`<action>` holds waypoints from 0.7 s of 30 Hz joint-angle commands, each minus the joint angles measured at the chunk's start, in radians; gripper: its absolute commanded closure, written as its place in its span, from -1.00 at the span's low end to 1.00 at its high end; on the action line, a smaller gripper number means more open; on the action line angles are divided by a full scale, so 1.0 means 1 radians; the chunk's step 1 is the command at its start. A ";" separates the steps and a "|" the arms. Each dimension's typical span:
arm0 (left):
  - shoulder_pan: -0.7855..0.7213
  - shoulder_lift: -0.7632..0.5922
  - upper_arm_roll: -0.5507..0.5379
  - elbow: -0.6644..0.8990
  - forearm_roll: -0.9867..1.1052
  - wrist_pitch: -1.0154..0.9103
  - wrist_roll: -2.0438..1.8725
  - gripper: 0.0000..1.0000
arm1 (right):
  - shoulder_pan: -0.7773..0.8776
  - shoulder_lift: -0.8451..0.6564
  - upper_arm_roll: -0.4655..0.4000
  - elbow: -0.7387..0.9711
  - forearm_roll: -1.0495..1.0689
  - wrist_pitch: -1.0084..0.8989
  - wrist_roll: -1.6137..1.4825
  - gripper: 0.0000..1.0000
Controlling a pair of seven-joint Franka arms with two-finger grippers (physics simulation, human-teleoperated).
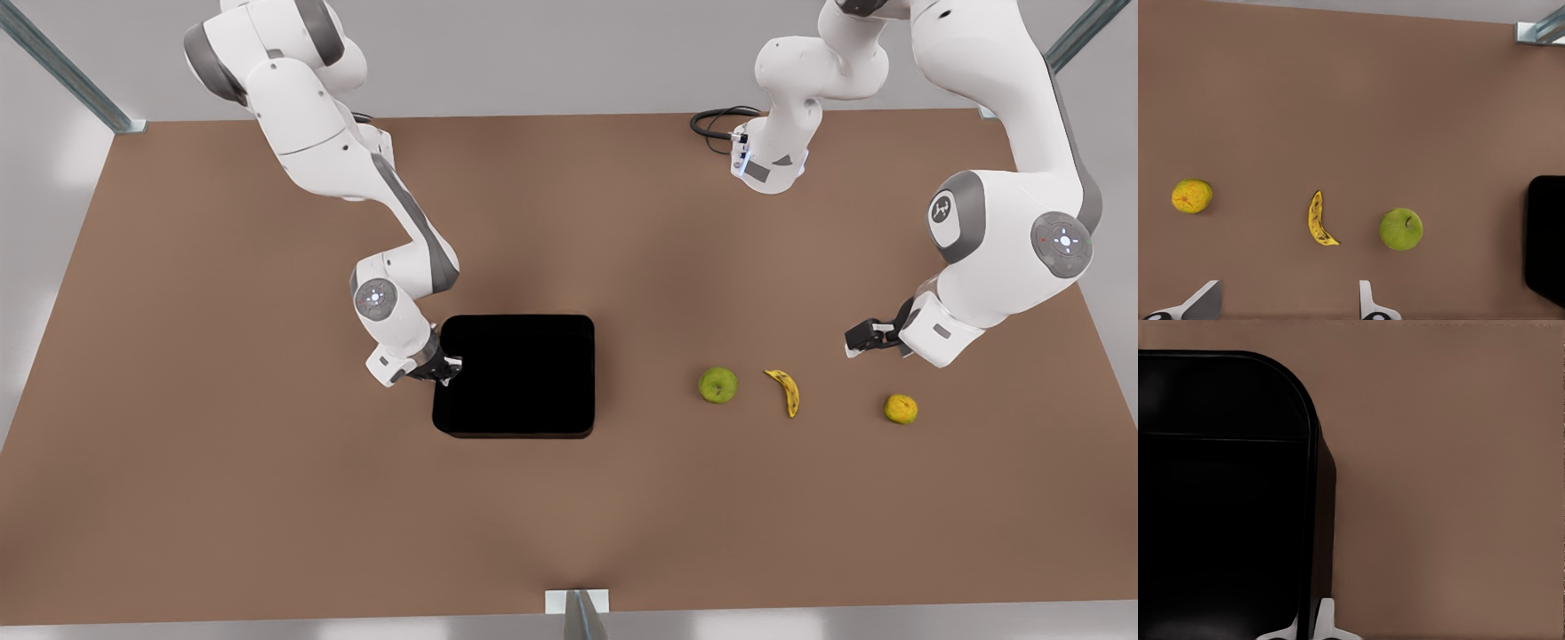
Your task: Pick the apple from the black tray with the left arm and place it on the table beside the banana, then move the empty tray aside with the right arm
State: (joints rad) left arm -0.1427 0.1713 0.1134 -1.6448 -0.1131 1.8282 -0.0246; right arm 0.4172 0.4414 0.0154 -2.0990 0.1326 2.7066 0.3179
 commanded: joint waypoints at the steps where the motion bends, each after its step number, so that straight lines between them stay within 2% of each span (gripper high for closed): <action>1: 0.000 -0.001 0.000 0.000 0.001 -0.001 0.034 -1.00 | 0.000 -0.026 0.000 0.001 -0.001 -0.013 -0.028 0.56; 7: 0.000 -0.001 -0.001 0.000 0.001 -0.001 0.034 -1.00 | 0.000 -0.090 0.000 0.005 -0.001 -0.080 -0.031 0.70; 10: -0.001 -0.001 -0.006 -0.001 0.020 -0.001 0.009 -1.00 | -0.001 -0.138 -0.032 0.033 -0.001 -0.194 -0.094 0.70; 17: -0.001 -0.001 -0.006 -0.001 0.020 -0.001 0.011 -1.00 | -0.001 -0.182 -0.227 0.191 0.001 -0.539 -0.415 0.77; 21: -0.001 -0.001 -0.006 -0.001 0.020 -0.001 0.011 -1.00 | -0.003 -0.167 -0.314 0.240 0.001 -0.550 -0.629 0.80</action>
State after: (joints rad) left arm -0.1442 0.1713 0.1072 -1.6465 -0.0949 1.8274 -0.0126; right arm 0.4144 0.2713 -0.2835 -1.8700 0.1485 2.2692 0.0859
